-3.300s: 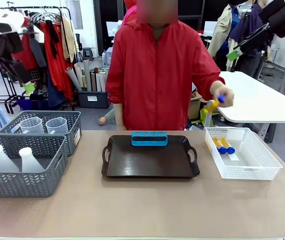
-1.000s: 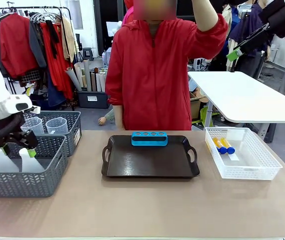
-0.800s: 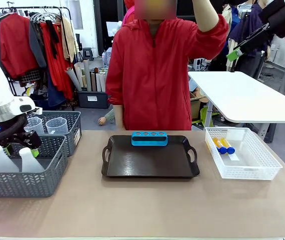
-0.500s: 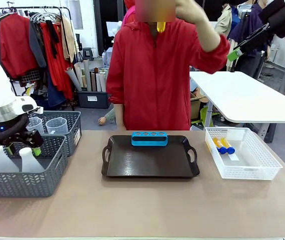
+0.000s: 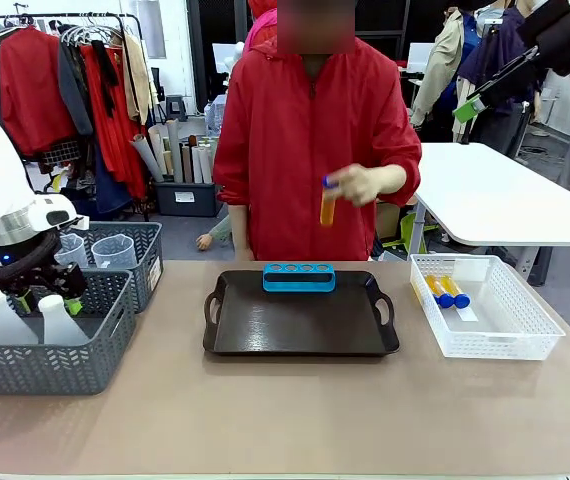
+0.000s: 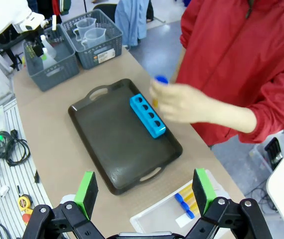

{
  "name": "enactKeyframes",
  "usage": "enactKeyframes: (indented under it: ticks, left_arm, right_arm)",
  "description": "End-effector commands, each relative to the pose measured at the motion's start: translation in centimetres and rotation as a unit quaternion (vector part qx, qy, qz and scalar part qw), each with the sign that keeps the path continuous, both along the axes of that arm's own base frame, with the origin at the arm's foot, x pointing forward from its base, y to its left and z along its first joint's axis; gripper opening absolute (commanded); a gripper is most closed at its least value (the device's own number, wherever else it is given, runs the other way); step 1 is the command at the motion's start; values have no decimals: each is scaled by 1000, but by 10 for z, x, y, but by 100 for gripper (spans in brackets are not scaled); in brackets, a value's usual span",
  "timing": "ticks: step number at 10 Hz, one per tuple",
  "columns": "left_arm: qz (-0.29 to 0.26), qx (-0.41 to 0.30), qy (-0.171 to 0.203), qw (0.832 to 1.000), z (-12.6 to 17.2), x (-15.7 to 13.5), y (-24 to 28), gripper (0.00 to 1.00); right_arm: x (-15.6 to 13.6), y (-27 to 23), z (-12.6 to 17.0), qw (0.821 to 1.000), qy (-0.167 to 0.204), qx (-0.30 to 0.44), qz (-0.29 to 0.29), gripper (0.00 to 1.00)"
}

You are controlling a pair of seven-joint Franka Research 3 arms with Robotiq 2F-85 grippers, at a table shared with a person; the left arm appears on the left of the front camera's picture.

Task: Prepare the laboratory tools.
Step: Pick up one Small flask and place it on the Handle tray.

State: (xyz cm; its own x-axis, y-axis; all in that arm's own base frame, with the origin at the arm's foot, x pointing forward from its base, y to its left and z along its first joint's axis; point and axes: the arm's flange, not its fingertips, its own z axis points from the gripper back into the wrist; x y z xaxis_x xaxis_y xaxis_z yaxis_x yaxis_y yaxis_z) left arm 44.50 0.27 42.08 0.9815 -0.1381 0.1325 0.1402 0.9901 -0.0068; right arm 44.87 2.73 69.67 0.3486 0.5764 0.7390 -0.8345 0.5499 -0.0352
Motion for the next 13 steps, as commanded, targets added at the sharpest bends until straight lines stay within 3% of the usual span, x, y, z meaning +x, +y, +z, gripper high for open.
enactKeyframes:
  ticks: [1,3,8,10,13]
  left_arm:
    - [-8,5,6,1000,2,3,1,37]
    - [-9,9,9,1000,2,3,2,0]
    - [-14,13,7,1000,16,-2,0,0]
    - [-26,24,-5,999,55,-6,-5,0]
    - [-49,56,-29,997,147,-17,-23,0]
  right_arm:
    - [0,0,0,1000,-2,4,6,100]
    - [0,0,0,1000,-2,4,6,100]
    - [0,0,0,1000,-2,4,6,100]
    - [0,0,0,1000,-2,4,6,100]
    - [0,0,0,1000,-2,4,6,100]
